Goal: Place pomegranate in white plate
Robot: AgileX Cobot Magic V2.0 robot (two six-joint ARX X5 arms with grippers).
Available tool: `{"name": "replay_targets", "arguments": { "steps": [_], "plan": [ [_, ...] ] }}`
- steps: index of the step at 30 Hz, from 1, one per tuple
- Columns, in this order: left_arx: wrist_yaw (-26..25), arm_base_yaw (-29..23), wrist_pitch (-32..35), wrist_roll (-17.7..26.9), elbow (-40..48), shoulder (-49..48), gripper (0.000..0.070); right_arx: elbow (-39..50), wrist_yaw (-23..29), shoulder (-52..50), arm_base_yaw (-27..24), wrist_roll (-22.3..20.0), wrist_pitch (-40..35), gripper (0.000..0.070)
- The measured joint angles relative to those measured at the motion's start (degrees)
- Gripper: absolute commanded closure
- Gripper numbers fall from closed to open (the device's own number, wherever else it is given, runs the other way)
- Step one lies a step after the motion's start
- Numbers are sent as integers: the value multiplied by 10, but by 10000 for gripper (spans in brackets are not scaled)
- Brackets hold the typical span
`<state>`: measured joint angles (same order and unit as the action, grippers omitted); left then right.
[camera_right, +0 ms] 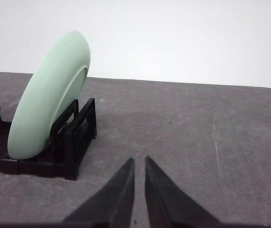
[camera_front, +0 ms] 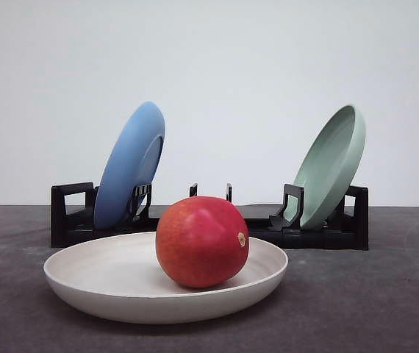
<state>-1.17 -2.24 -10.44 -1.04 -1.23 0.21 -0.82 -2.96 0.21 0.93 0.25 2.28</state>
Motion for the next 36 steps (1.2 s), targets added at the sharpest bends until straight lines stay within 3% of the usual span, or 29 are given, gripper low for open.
{"name": "replay_targets", "arguments": {
  "steps": [36],
  "plan": [
    [0, 0, 0, 0, 0, 0, 673, 0, 0, 0, 0, 0, 0, 664]
  ]
}}
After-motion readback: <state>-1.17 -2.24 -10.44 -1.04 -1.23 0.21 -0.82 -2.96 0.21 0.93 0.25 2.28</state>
